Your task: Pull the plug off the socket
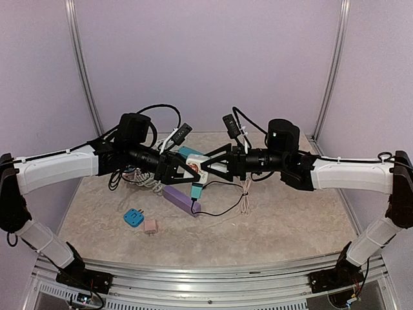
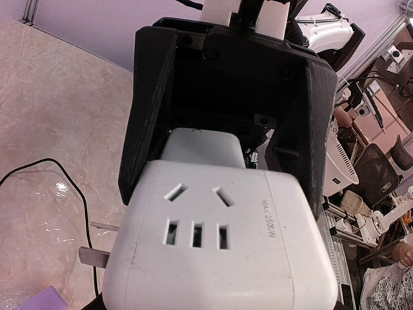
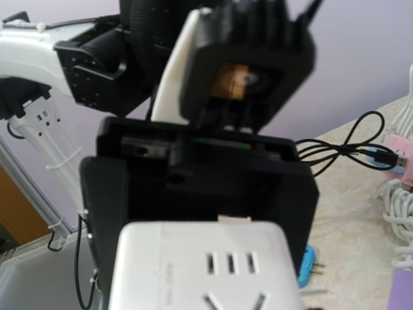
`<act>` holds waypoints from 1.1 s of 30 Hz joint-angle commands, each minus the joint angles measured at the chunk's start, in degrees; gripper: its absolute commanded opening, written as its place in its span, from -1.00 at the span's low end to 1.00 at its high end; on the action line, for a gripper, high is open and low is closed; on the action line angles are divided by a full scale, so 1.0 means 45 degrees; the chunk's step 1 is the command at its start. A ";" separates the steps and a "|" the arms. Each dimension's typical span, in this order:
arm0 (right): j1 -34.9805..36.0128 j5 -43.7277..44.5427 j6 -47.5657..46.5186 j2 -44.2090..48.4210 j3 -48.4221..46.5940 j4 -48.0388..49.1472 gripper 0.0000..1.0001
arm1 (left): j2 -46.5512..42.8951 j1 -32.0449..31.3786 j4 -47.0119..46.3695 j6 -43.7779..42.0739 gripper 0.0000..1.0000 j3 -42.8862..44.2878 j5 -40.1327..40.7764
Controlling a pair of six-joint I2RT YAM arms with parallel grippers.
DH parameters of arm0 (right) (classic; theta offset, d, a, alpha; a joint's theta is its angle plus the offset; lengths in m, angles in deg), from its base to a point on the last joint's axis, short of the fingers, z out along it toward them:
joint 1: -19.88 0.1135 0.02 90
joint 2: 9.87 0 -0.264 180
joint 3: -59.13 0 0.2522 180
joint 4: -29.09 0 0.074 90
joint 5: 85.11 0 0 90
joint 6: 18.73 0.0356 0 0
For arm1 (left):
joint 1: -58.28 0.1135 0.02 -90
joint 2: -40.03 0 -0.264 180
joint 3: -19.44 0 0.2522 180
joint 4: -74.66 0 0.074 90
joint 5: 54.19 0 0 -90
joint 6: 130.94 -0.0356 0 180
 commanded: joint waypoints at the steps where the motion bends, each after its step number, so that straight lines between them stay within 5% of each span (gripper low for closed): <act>1: 0.0129 -0.0167 -0.0151 -0.0039 -0.0532 0.0384 -1.00 | 0.0176 0.0065 -0.0345 0.0069 0.16 0.0001 -0.0058; 7: 0.0114 -0.0052 -0.0241 -0.0025 -0.0522 0.0118 -0.98 | 0.0159 0.0086 -0.0375 0.0063 -0.22 -0.0033 -0.0139; 17: 0.0107 0.0841 -0.1248 0.0554 -0.0798 -0.1781 0.73 | -0.0447 0.0454 0.0181 -0.0728 -0.47 0.0087 -0.0058; 25: -0.0150 0.2889 -0.1331 0.1377 -0.0570 -0.2934 0.89 | -0.1259 0.0927 0.0973 -0.1586 -0.58 0.0188 -0.0071; 33: -0.0650 0.0243 -0.1731 0.1004 -0.1095 -0.4554 0.86 | -0.1194 0.1118 0.3235 -0.3216 -0.59 0.1108 -0.0346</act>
